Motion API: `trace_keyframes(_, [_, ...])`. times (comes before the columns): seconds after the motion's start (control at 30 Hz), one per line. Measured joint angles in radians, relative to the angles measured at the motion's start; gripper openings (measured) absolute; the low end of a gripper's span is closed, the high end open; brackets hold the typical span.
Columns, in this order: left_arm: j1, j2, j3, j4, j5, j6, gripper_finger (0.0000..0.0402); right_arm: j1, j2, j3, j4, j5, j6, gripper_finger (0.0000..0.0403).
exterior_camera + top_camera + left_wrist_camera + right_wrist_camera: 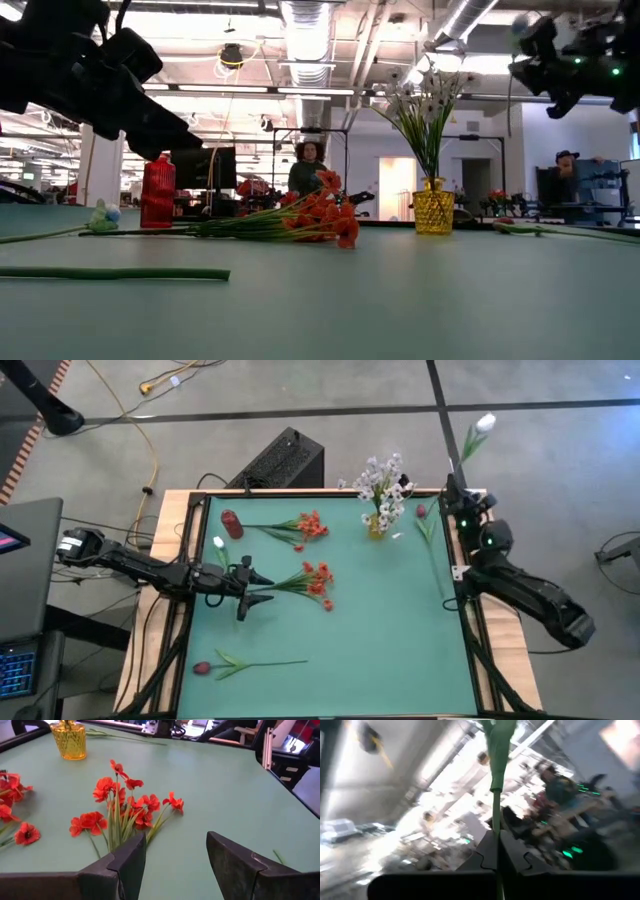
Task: Sort flowers into vase by color
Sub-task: Put the right white tulip into the yellow vase
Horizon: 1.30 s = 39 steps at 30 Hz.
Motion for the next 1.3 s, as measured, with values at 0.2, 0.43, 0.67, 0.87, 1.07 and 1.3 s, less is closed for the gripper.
trace_keyframes(0.2, [0.0, 0.0, 0.0, 0.007, -0.052, -0.017, 0.0196, 0.075, 0.113, -0.041, 0.172, 0.047, 0.019, 0.0025])
trace_keyframes(0.43, [0.001, 0.0, 0.0, 0.027, -0.135, -0.01, 0.0196, 0.103, 0.363, -0.005, 0.372, 0.089, 0.004, 0.0025])
trace_keyframes(0.67, [0.0, 0.0, 0.0, 0.063, -0.131, 0.009, 0.0196, 0.068, 0.656, 0.073, 0.502, 0.059, 0.044, 0.0025])
trace_keyframes(0.87, [0.003, 0.0, 0.0, 0.058, -0.133, 0.029, 0.0196, 0.102, 0.798, 0.149, 0.554, 0.032, -0.009, 0.0025])
trace_keyframes(1.07, [0.008, 0.0, 0.0, 0.065, -0.124, 0.021, 0.0196, 0.105, 0.781, 0.232, 0.551, -0.099, -0.037, 0.0025])
trace_keyframes(1.3, [0.008, 0.0, 0.0, 0.088, -0.09, 0.003, 0.0196, 0.098, 0.56, 0.231, 0.55, -0.149, -0.229, 0.0025])
